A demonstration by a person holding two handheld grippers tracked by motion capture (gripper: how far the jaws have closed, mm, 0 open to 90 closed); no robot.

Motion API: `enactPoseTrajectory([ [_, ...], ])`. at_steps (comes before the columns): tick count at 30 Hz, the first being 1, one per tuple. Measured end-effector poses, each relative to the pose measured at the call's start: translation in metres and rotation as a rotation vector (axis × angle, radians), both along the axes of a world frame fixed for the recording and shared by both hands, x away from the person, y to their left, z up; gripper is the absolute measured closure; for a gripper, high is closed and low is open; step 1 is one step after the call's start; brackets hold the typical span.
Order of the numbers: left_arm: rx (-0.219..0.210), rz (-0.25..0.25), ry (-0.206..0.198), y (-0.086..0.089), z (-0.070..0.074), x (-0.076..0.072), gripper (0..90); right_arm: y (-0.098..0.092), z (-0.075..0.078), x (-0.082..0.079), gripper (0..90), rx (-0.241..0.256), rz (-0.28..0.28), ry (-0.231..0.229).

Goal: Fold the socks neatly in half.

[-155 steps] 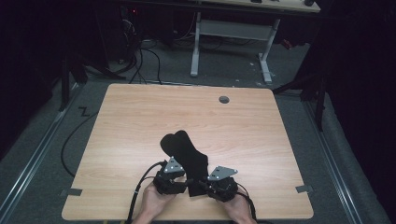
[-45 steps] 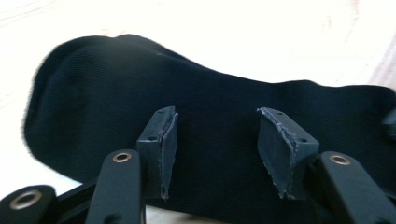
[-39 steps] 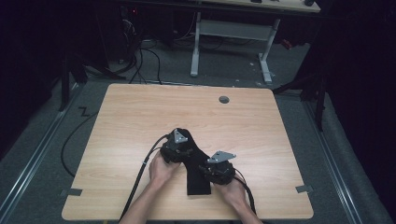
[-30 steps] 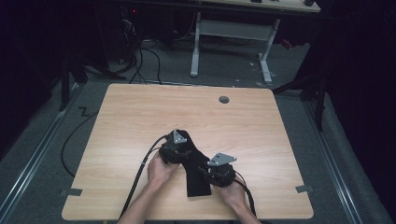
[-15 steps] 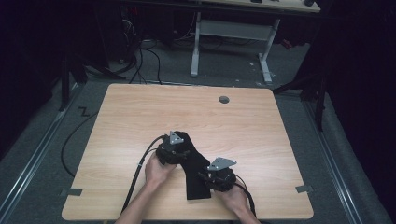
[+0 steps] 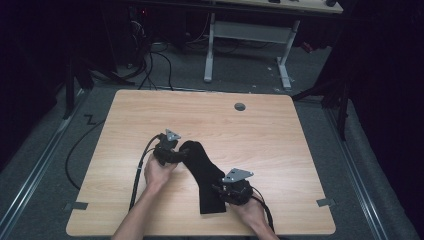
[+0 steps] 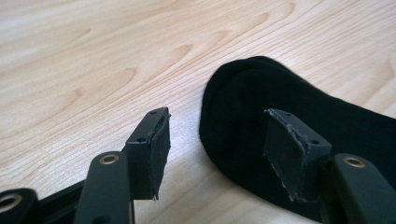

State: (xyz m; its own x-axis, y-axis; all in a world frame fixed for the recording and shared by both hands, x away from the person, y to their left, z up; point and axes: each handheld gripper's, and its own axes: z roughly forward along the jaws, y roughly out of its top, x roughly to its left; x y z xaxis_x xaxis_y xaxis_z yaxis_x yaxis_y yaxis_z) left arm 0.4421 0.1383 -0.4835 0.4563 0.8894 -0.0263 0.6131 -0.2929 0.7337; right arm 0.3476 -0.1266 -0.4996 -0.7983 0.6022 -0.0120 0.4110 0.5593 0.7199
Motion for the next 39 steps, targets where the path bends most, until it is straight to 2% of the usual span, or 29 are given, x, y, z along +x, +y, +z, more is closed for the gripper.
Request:
enactPoseTrajectory([
  [3, -0.048, 0.006, 0.006, 0.001, -0.004, 0.005, 41.9, 0.0, 0.0, 0.0, 62.3, -0.002, -0.001, 0.0],
  [5, -0.064, 0.004, 0.014, 0.001, -0.008, 0.007, 42.2, 0.0, 0.0, 0.0, 62.4, -0.005, 0.002, -0.001],
  [15, -0.097, -0.052, -0.015, -0.01, -0.013, 0.008, 45.7, 0.001, 0.001, 0.002, 62.8, -0.017, 0.016, 0.006],
  [24, -0.122, -0.086, -0.036, -0.014, -0.01, 0.006, 42.0, 0.001, 0.002, 0.004, 63.0, -0.026, 0.025, 0.012],
  [26, -0.109, -0.105, -0.023, -0.017, -0.006, 0.008, 39.7, 0.001, 0.002, 0.004, 63.0, -0.025, 0.024, 0.012],
  [30, -0.081, -0.108, -0.035, -0.027, 0.001, 0.011, 39.4, 0.001, 0.002, 0.004, 63.0, -0.025, 0.025, 0.01],
  [33, -0.048, -0.105, -0.009, -0.034, -0.002, 0.017, 39.6, 0.001, 0.002, 0.003, 63.0, -0.026, 0.025, 0.009],
  [37, -0.051, -0.099, 0.008, -0.037, -0.007, 0.019, 39.9, 0.001, 0.002, 0.004, 63.0, -0.024, 0.027, 0.009],
  [39, -0.038, -0.093, 0.024, -0.038, -0.01, 0.021, 40.5, 0.001, 0.002, 0.004, 63.0, -0.023, 0.029, 0.009],
])
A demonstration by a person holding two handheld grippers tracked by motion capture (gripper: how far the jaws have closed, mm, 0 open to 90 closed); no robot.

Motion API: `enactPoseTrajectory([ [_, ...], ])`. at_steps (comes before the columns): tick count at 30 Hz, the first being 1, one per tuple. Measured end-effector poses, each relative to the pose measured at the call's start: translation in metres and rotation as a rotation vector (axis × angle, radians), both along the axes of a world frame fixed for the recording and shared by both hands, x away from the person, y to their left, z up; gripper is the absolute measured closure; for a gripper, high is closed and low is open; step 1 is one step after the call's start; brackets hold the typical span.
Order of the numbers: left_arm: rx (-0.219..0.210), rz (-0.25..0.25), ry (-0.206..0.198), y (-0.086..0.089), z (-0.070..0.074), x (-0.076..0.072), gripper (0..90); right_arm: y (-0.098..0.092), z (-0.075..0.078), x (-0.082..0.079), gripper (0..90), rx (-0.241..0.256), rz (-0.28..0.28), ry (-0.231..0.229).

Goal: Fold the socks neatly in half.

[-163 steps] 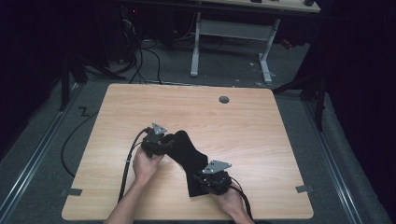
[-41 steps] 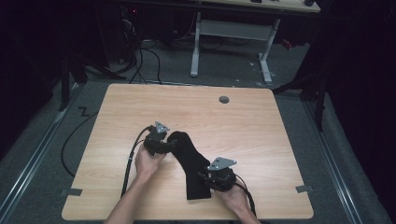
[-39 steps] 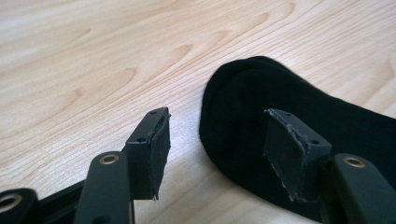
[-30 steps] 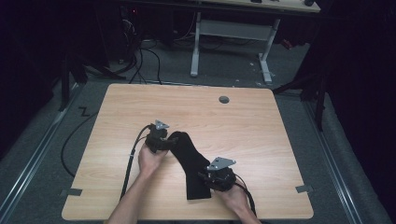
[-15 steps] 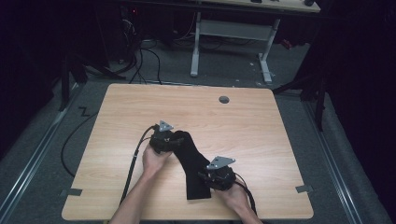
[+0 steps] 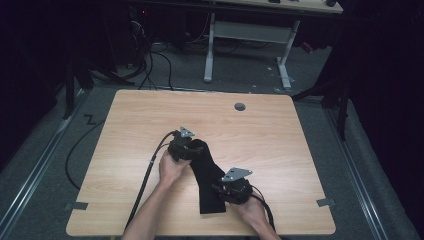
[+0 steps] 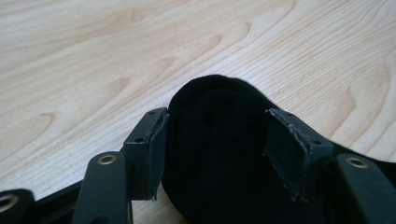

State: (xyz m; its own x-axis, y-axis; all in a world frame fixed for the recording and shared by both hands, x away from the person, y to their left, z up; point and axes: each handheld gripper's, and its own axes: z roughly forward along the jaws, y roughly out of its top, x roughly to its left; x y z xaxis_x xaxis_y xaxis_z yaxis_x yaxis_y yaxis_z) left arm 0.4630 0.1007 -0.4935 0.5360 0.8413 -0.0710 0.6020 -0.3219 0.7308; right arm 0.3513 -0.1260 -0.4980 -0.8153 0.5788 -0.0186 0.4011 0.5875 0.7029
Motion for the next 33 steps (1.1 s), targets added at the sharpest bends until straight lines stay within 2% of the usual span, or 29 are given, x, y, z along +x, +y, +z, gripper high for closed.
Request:
enactPoseTrajectory([
  [3, 0.007, 0.007, 0.018, 0.0011, -0.0041, 0.0026, 40.6, 0.0, 0.0002, 0.0004, 63.0, -0.001, 0.002, 0.003],
  [7, 0.033, -0.002, 0.008, -0.0011, -0.0046, 0.0019, 41.8, 0.0, 0.0002, 0.0005, 63.0, -0.001, 0.002, 0.003],
  [12, 0.036, -0.025, 0.004, -0.0028, -0.0037, 0.0004, 52.4, 0.0, 0.0003, 0.0006, 63.0, -0.002, 0.004, 0.003],
  [20, 0.021, -0.043, 0.02, -0.0006, -0.0026, 0.0008, 67.2, 0.0001, 0.0003, 0.0007, 63.1, 0.001, 0.003, 0.006],
  [23, 0.018, -0.059, 0.012, -0.001, -0.0031, 0.0004, 72.5, 0.0001, 0.0003, 0.0007, 63.1, 0.0, 0.004, 0.004],
  [33, 0.036, -0.079, -0.011, 0.0003, 0.0004, -0.0022, 78.7, 0.0001, 0.0003, 0.0014, 63.3, -0.001, -0.003, 0.004],
])
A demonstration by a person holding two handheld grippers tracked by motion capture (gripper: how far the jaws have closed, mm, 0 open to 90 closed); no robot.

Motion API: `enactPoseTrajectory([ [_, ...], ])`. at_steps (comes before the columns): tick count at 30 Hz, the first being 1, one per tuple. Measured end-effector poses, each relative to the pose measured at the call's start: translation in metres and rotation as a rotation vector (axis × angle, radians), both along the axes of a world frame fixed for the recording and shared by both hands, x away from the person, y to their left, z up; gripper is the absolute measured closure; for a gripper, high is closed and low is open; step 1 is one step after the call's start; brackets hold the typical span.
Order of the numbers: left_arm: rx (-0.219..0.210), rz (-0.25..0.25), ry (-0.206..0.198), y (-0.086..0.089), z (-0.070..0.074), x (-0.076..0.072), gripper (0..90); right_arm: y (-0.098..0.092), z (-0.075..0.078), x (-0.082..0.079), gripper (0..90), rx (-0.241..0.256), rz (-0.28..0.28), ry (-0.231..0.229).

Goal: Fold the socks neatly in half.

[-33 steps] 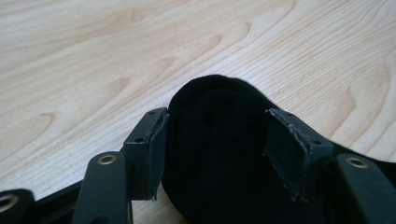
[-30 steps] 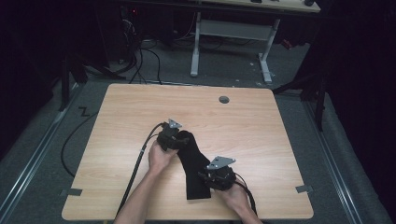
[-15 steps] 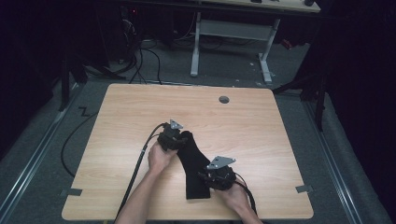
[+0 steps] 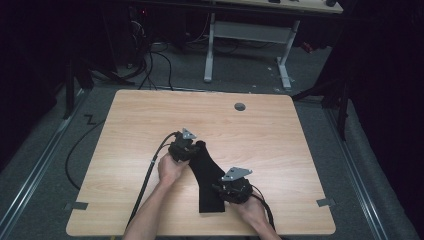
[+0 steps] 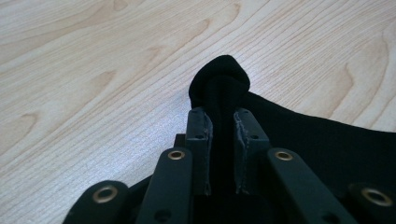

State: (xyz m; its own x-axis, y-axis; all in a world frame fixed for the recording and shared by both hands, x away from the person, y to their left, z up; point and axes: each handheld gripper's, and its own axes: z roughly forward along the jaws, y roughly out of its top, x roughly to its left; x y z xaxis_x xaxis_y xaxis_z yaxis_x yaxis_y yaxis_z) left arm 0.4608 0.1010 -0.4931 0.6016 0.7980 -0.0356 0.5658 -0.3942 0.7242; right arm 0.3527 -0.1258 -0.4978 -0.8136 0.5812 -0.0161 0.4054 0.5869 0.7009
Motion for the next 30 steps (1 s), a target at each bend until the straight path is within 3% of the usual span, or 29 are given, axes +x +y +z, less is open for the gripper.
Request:
enactPoseTrajectory([
  [7, -0.017, -0.016, -0.06, 0.001, 0.011, -0.005, 79.1, 0.001, 0.0, 0.0, 63.3, 0.0, -0.01, 0.004],
  [19, -0.074, -0.023, -0.118, 0.011, 0.031, -0.013, 79.2, 0.004, -0.001, 0.007, 63.9, 0.01, -0.038, 0.004],
  [30, -0.075, -0.062, -0.172, 0.012, 0.047, -0.026, 79.1, 0.009, 0.001, 0.016, 63.9, -0.01, -0.047, 0.013],
])
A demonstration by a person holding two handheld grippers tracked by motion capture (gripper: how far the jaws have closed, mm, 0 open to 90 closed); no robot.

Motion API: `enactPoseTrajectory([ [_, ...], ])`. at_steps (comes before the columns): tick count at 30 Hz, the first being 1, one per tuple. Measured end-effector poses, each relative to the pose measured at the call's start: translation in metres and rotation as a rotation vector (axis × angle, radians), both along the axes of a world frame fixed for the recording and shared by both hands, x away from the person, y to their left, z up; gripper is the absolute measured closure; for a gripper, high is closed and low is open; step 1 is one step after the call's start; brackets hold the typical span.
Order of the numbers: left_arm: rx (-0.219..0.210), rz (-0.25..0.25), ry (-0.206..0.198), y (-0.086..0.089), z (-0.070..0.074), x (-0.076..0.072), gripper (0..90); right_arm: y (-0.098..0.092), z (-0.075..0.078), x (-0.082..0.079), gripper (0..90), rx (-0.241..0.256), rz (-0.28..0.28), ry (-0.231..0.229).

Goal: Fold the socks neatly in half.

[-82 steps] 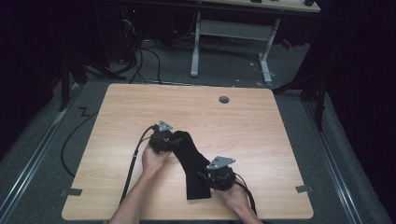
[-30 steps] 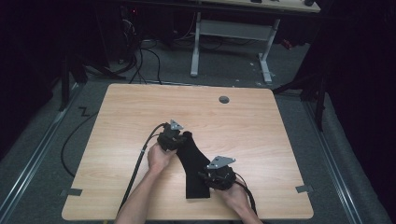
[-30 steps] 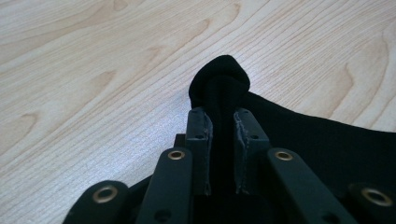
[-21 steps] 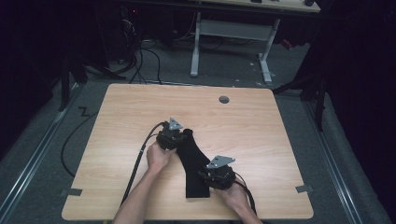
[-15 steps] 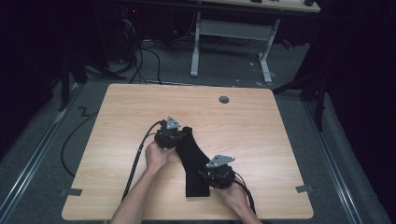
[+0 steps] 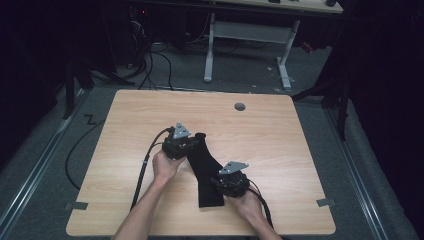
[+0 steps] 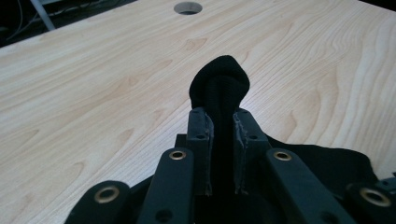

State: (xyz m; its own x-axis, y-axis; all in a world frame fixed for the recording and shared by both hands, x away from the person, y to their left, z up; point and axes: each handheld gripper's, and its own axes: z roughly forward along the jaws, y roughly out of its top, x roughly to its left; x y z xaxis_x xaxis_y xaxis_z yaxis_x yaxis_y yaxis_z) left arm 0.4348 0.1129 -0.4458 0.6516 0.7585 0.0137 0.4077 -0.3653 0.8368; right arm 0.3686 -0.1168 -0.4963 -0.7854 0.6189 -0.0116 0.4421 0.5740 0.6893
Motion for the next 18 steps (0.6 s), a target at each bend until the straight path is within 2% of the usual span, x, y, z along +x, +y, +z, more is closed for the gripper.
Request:
enactPoseTrajectory([
  [4, 0.009, -0.019, -0.019, -0.001, 0.005, -0.006, 79.1, 0.0, 0.0, 0.001, 63.9, 0.003, -0.003, -0.003],
  [18, 0.038, -0.083, -0.033, -0.011, 0.01, -0.02, 79.0, 0.0, -0.001, 0.004, 63.9, 0.007, -0.008, -0.006],
])
